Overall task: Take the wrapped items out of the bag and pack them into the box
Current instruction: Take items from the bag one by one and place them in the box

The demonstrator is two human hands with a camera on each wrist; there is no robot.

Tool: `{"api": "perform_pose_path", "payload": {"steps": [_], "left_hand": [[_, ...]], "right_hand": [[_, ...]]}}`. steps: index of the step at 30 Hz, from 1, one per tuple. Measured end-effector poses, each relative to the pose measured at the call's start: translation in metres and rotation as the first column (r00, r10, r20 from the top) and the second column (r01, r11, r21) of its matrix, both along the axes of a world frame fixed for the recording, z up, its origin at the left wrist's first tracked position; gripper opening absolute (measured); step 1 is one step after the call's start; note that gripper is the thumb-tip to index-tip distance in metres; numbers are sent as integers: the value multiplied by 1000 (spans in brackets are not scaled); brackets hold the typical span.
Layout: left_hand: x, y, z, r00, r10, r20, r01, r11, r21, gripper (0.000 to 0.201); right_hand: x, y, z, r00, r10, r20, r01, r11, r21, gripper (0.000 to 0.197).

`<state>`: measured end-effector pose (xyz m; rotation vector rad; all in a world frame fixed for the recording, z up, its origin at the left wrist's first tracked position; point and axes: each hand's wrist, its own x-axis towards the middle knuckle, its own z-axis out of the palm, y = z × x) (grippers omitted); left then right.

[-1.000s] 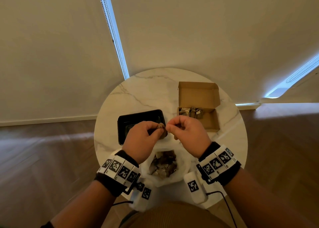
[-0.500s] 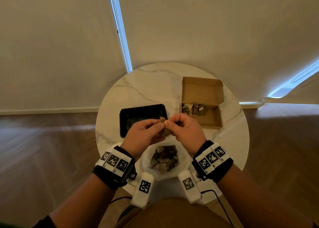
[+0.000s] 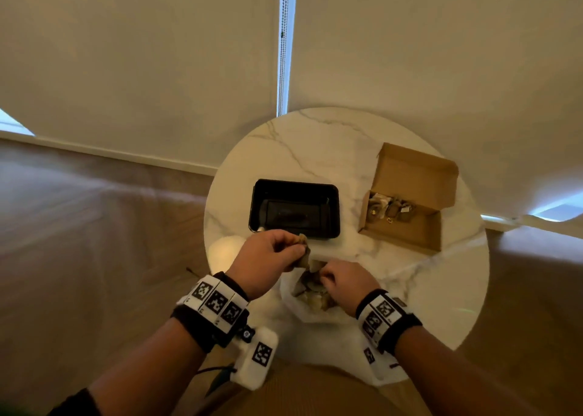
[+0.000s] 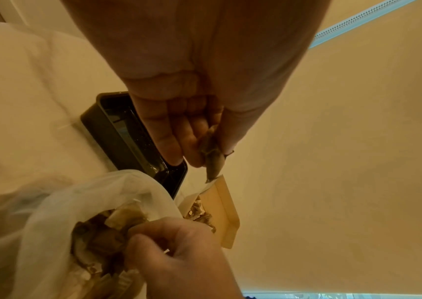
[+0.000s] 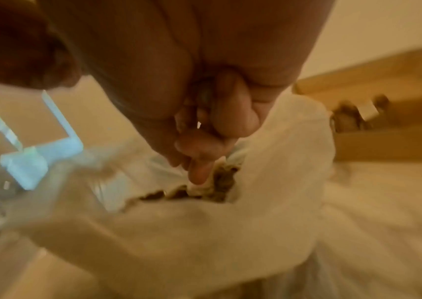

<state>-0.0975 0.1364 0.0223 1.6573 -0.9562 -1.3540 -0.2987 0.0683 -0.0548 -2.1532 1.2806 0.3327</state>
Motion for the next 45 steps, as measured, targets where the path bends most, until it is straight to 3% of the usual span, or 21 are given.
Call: {"api": "perform_pose_path", "payload": {"steps": [4,13,19,23,28,34,36,38,42,45], "left_hand": [[7,9,-5,1000,26,-11,-26,1000,17,9],[10,16,-5,1000,-12,-2,12,999,47,11],[12,13,-5,999,-36,33,34,999,37,11],[15,10,-6,994,-68,82,66,997,38,10],[15,4,1,984,-130,121,127,991,38,10],[1,-10,15,969,-218,117,217,976,20,8],[-4,-15,21,949,-278,149,282,959,-2,8],[-9,-20,29,913,-346,216,363,931,-43,9],[-20,-28,54,756,-500,423,589,801,-106,13],[-28,-33,68,664,-570,485,699,703,-130,10]], "right_hand": [[14,0,-27,978,118,-173,-129,990,-55,26],[24,8,-41,949,129,-288,-176,974,-143,26],[22,11,-20,987,19,-162,-31,997,-71,20],[5,17,17,981,-129,144,129,992,12,14],[-25,21,67,773,-446,451,338,891,302,7],[-46,10,98,454,-725,518,333,677,656,20],[-48,7,101,392,-773,498,343,626,701,22],[-49,5,104,385,-782,490,354,615,704,22],[-49,3,107,456,-741,494,338,657,674,24],[-48,2,112,530,-690,493,309,698,646,29]]}}
